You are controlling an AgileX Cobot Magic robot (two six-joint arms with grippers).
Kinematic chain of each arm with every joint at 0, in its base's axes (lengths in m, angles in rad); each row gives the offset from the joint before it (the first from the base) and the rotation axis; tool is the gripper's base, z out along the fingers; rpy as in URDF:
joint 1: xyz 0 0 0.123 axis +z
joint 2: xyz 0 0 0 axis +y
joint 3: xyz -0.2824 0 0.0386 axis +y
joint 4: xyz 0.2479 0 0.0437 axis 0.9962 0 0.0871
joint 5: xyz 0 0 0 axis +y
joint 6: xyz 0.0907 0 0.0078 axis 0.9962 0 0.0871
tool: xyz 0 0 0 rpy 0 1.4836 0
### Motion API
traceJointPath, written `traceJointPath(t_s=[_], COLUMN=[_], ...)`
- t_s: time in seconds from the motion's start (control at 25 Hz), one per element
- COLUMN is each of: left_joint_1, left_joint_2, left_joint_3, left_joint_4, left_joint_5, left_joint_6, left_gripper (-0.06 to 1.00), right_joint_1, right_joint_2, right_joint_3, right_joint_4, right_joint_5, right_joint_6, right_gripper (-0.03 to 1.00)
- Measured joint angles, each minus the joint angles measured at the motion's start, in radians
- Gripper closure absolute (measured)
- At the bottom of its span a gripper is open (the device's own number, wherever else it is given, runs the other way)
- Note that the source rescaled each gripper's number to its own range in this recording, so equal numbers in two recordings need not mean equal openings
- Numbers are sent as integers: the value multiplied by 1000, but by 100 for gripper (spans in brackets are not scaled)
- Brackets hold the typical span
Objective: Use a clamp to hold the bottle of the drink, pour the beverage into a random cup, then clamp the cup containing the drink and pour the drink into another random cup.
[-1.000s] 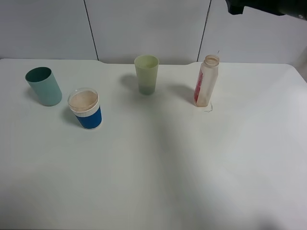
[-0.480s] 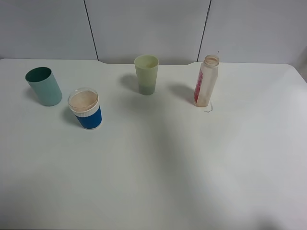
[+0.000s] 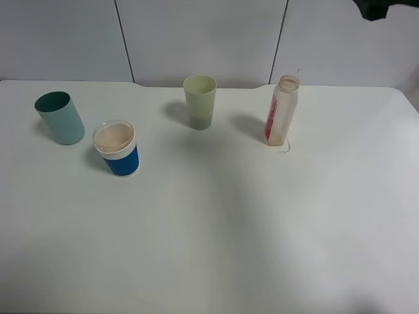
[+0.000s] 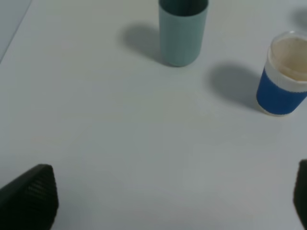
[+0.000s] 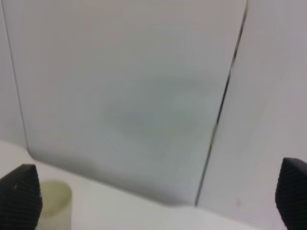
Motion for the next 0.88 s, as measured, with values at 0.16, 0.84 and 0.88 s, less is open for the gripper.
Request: traceJointPath(t_s=[0.16, 0.84, 0.88], left_joint_1=[0, 0, 0], left_joint_2=[0, 0, 0], left_joint_3=[0, 0, 0], left_joint_4=[0, 0, 0], left_joint_5=[0, 0, 0], left_joint_6=[0, 0, 0], left_gripper=[-6, -6, -6], right_joint_1=[-41, -138, -138], right_joint_2=[-55, -386, -401], right_joint_3=[0, 0, 0], right_joint_4=[-181, -496, -517], right_joint_5=[110, 629, 670], right_joint_6=[136, 382, 400], right_gripper=[-1, -1, -1])
